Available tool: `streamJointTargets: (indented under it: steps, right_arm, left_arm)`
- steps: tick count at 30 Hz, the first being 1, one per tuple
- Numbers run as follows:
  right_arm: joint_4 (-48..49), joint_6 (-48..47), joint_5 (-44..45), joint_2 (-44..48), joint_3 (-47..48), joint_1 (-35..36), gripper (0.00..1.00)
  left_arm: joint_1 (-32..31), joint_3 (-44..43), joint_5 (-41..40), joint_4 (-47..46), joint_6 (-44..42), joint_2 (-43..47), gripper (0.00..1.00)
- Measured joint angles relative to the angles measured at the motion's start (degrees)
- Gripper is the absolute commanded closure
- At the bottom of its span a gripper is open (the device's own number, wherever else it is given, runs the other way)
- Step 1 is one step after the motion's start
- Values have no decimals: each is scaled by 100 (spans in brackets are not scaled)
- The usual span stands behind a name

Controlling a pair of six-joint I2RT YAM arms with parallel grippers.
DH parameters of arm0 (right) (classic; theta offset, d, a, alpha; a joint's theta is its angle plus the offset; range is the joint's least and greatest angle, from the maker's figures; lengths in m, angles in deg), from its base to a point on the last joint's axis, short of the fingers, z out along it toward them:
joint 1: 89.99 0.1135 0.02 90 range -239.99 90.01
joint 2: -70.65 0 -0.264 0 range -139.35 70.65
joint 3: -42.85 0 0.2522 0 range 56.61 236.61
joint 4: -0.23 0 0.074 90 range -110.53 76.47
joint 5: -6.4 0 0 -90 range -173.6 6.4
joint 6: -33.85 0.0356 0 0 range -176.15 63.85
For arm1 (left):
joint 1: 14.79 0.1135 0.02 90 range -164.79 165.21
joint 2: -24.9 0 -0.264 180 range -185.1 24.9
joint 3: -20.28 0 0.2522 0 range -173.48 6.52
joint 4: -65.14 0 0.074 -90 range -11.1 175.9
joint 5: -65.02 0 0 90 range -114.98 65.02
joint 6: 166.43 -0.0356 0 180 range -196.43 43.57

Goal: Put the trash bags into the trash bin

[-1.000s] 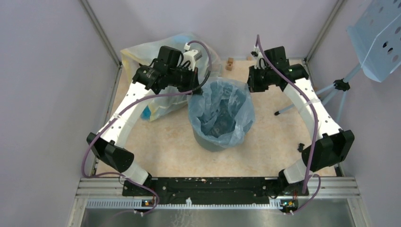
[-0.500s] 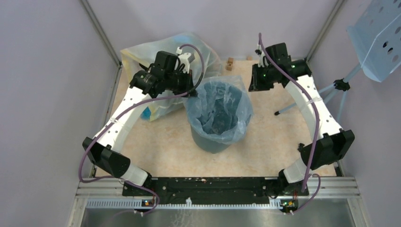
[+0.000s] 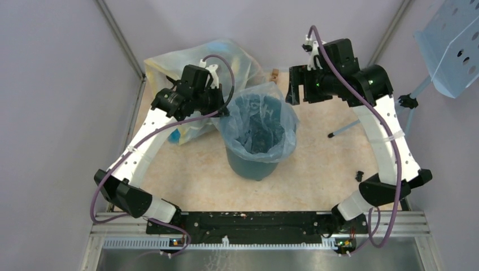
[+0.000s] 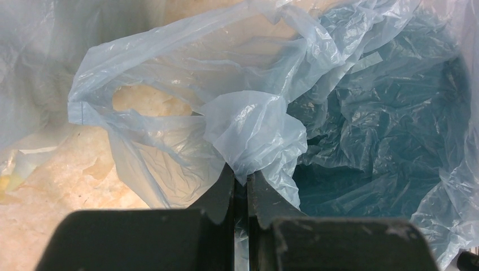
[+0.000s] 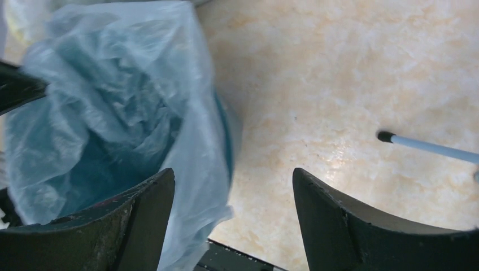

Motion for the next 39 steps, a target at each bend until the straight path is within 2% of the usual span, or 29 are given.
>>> streamJointTargets:
  steps: [5,9,10,13,14,16,18,22,25,32,39]
  right_arm:
    - [-280,96,221,-387,717,586,24]
    - [-509,94,728,-726,896,1038,23]
    - [-599,87,896,-811,896,1198,26]
    - [-772,37,1329,-1014,817,1526,44]
    - [-811,17,1447,-1043,758,1587,56]
    - [-898,-28,1711,-1071,695,1606,87]
    - [-935,-90,1904,-1073,691,1585,100]
    - [-922,-81,1978,-1067,649,1399,100]
    - [-769,-79,1725,-918,254,1014,100]
    - [201,-9,332,-195,-1547,-269,100]
    - [1178,87,-750,11,-3027,-544,100]
  left_arm:
    - [0,2,-55,0,120,0,100]
    - [0,2,-107,13,177,0,100]
    - [0,2,-120,13,186,0,100]
    - [0,2,-173,13,186,2,100]
    - [0,2,-192,11,186,2,100]
    - [0,2,-216,11,186,2,100]
    - [0,9,-236,7,184,2,100]
    - [0,162,-282,-33,186,118,100]
    - [0,330,-323,-87,208,249,100]
    - [0,1141,-310,-658,446,804,100]
    - [7,1989,-299,-1451,787,1443,100]
